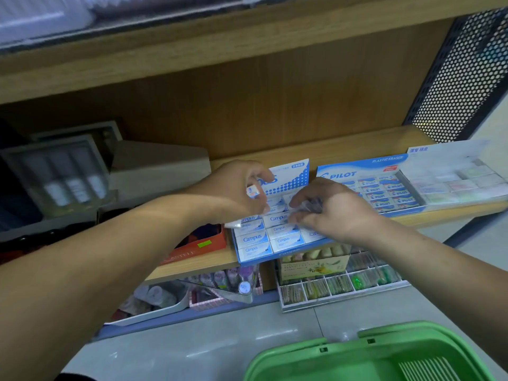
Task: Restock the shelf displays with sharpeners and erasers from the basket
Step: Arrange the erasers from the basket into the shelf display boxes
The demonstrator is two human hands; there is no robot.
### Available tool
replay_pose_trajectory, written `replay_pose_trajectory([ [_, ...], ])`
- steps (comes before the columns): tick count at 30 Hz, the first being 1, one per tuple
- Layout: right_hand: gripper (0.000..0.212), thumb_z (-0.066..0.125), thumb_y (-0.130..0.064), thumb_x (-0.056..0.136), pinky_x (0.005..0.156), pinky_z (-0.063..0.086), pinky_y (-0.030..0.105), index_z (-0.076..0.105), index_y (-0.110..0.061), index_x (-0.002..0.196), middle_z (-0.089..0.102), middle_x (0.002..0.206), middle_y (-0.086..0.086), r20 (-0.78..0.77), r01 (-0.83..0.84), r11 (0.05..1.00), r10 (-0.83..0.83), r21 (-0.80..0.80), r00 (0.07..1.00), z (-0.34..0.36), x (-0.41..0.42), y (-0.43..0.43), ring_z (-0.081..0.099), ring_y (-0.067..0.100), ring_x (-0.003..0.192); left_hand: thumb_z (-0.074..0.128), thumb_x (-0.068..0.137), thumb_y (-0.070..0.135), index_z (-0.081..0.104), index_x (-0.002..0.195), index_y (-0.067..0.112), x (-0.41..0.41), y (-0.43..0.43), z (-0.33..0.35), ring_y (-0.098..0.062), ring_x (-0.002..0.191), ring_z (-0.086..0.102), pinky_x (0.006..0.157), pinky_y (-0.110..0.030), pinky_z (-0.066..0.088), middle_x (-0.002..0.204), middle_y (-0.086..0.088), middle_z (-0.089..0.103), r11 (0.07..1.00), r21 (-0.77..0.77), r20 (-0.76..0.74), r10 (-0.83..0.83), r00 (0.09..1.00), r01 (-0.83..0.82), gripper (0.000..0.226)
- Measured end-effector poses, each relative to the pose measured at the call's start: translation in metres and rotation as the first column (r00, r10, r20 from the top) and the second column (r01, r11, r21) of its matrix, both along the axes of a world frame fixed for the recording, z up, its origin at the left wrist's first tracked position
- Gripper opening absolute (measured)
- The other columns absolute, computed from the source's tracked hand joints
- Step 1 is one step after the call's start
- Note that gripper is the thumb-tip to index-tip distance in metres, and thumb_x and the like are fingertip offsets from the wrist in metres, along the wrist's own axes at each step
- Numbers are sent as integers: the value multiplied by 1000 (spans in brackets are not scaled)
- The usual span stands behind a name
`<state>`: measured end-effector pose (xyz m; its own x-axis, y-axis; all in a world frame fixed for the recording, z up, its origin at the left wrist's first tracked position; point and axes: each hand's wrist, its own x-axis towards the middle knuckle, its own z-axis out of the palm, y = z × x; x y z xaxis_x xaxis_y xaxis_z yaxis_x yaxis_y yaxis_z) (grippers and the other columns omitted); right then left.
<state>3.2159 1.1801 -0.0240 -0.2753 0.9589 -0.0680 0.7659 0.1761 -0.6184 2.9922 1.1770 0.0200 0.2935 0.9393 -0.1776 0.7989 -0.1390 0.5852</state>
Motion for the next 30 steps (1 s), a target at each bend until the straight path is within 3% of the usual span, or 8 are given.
replay_pose_trajectory([
  [3,18,86,-32,81,50,39,14,77,-20,89,60,69,-7,-451,56,983,-129,-173,883,14,-1,-10,50,1,53,82,86,22,39,152,34,17,-9,-1,21,108,55,85,7,36,109,21,74,998,-59,152,5,988,4,80],
  [8,20,82,-32,84,43,24,19,74,-16,92,58,58,-6,-533,-26,929,-189,-370,825,28,4,-19,37,15,50,78,86,17,8,161,42,44,-12,-7,6,105,67,89,-12,51,116,19,73,999,-17,256,-39,966,45,106],
  [11,17,81,-29,85,43,23,18,75,-16,93,58,62,0,-521,-5,901,-246,-433,817,29,11,-19,37,13,47,82,84,19,7,160,47,53,-9,-11,8,112,63,100,-17,50,120,20,68,995,-23,284,-86,955,96,110],
  [14,4,79,-24,86,42,24,19,76,-21,86,67,71,2,-492,20,902,-254,-431,833,25,18,-15,37,13,47,89,76,30,35,154,43,51,-3,-8,9,118,57,104,-18,44,129,23,62,992,5,135,-126,983,126,96],
  [17,8,77,-18,86,44,22,19,78,-24,80,62,73,5,-506,85,892,-327,-443,798,19,25,-10,37,13,46,89,77,32,67,121,36,50,-1,-3,17,85,61,71,-3,46,114,16,68,997,53,57,-57,997,54,49],
  [21,6,81,-24,83,47,22,22,80,-22,89,76,88,12,-465,82,891,-308,-446,830,24,43,-9,37,12,48,86,83,28,74,108,29,64,-1,-7,-2,64,64,55,-18,53,102,3,69,999,-46,197,24,980,-15,27],
  [26,7,85,-16,79,63,46,22,79,-13,80,74,75,-6,-235,205,975,-220,-85,947,25,107,13,62,-4,61,95,71,29,75,91,22,93,11,-13,-7,66,68,57,-22,57,86,-1,74,992,-75,178,117,977,-105,29],
  [30,21,86,-38,75,86,53,31,77,-24,87,73,90,-7,20,215,976,-215,15,976,6,156,13,67,8,89,92,75,32,78,85,18,134,23,-21,-12,74,72,68,-32,58,79,1,76,995,-65,129,88,988,-80,23],
])
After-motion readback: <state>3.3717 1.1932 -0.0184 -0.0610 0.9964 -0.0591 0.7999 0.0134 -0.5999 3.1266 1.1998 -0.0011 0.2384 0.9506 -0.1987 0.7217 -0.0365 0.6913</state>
